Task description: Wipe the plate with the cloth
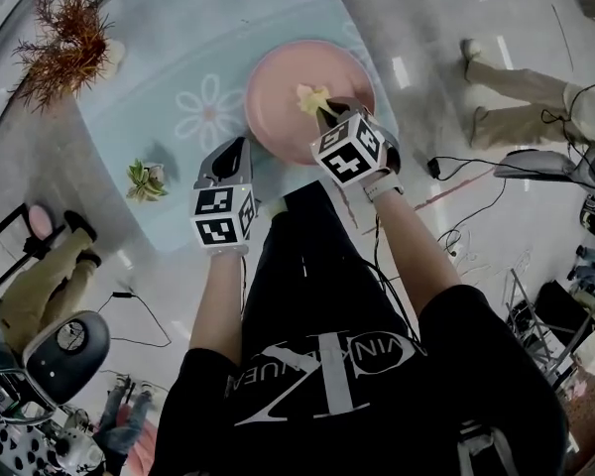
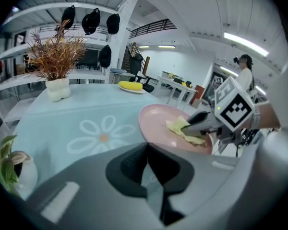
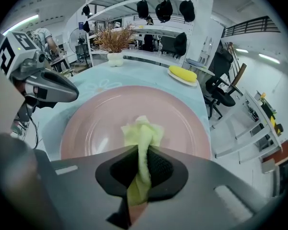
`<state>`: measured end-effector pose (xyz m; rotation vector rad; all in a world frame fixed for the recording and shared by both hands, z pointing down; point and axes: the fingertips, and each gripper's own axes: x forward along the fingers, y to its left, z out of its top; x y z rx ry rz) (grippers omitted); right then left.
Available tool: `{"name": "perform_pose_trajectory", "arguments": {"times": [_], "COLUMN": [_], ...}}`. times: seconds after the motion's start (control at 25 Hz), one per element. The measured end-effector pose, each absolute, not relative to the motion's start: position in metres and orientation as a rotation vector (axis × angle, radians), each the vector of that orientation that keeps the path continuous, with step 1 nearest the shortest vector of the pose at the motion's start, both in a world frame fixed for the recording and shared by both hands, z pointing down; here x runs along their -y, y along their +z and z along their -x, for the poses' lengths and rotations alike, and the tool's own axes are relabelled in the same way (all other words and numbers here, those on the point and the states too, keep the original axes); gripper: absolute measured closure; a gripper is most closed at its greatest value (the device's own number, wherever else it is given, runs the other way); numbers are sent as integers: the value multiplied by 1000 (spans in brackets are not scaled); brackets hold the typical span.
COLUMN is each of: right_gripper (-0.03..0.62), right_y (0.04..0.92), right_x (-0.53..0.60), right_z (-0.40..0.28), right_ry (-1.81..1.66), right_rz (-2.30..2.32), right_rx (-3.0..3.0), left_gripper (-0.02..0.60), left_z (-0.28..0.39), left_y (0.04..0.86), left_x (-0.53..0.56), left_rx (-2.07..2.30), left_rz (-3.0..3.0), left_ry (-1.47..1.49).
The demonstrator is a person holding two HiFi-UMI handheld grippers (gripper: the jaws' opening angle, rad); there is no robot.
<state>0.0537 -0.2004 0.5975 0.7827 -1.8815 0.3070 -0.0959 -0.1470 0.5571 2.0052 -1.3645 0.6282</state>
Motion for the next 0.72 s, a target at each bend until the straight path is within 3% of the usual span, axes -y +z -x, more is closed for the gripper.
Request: {"name": "perform_pose_trajectory", "arguments": {"times": [0.72], "right_gripper": [556], "right_y": [495], "right_x": [180], "right_z": [-71], "right_ry": [460], "right_rz": [-1044], "right_rx": [2148], "left_gripper": [581], "left_z": [125], "left_y": [474], "left_x": [138], "left_rx": [1512], "left_rz": [-2134], "left_ry": [511]}}
